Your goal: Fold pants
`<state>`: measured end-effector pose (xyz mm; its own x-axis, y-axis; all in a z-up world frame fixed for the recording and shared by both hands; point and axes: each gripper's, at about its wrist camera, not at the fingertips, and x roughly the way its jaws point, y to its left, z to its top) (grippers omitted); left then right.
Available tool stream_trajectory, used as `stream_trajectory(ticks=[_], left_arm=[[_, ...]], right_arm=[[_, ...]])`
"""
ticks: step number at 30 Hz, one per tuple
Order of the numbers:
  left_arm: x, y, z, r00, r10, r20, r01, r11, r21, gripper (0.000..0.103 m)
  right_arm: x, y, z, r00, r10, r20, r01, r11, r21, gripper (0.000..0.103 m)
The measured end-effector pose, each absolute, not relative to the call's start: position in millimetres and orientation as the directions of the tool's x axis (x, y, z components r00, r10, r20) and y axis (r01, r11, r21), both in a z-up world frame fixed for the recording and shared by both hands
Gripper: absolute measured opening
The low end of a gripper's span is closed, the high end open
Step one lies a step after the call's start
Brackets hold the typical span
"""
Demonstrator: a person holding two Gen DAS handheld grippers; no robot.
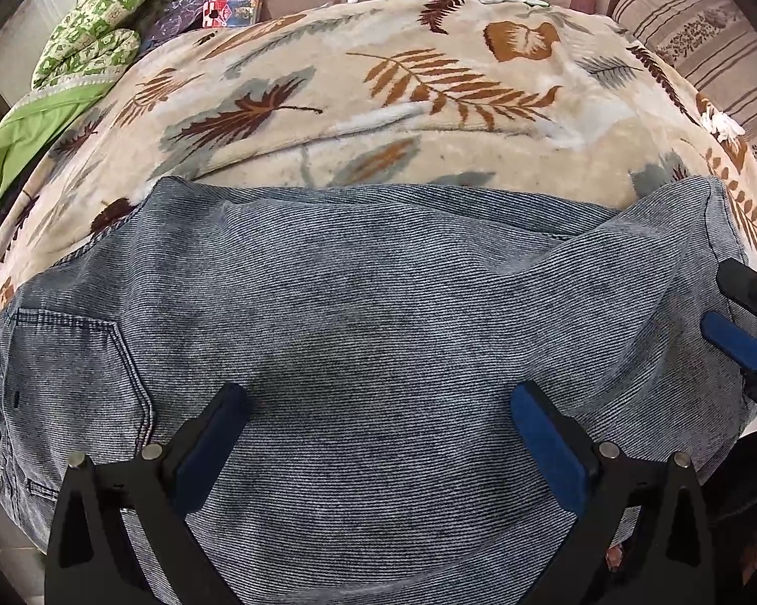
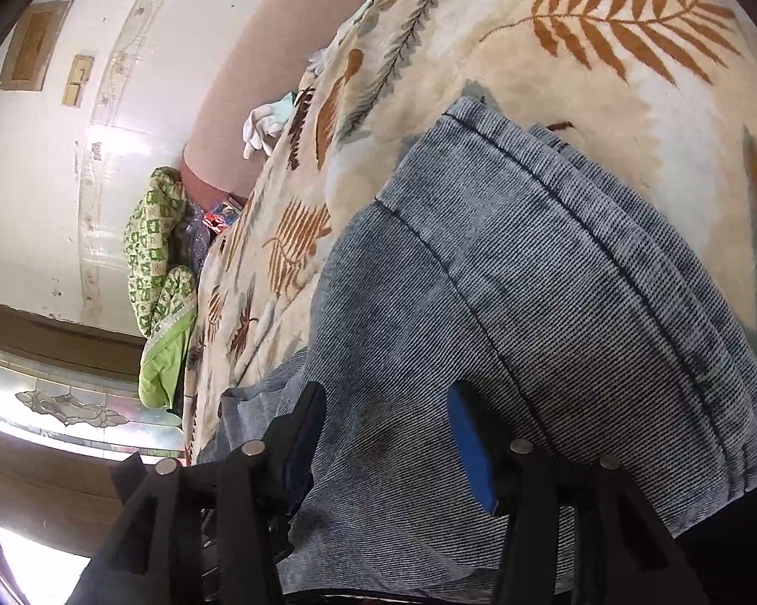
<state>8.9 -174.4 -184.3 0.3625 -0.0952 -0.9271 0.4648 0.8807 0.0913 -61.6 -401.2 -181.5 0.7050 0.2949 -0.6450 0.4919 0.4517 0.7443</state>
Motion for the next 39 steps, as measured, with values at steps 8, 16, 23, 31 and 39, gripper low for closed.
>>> stream_trajectory(ticks=[8,16,23,31,39], left_arm=[[7.9,-174.7,-183.9,0.354,-0.091,-0.931,0.469,0.878,0.093,0.103],[7.2,-174.9,-183.7,0.363,-0.093,-0.927,0.468,0.879,0.095,0.103],[6.4,-174.3,-182.7,0.367,-0.097,-0.925,0.468,0.879,0.094,0.103],[5.6,-174.0,-182.6,0.373,-0.104,-0.922,0.468,0.879,0.091,0.103],[4.6,-173.2,-182.8,0.381,-0.108,-0.918,0.469,0.879,0.092,0.103]], right_arm=[[-60.7,-400.8,-181.5,0.708,0.296,-0.641,0.490,0.447,0.748,0.056],[-61.5,-403.9,-181.6,0.711,0.302,-0.635,0.488,0.438,0.755,0.056],[-61.4,-403.1,-180.9,0.711,0.300,-0.636,0.488,0.440,0.754,0.057],[-61.2,-403.3,-180.9,0.712,0.299,-0.636,0.488,0.440,0.754,0.057],[-61.3,-403.3,-181.2,0.712,0.299,-0.636,0.488,0.441,0.754,0.058]])
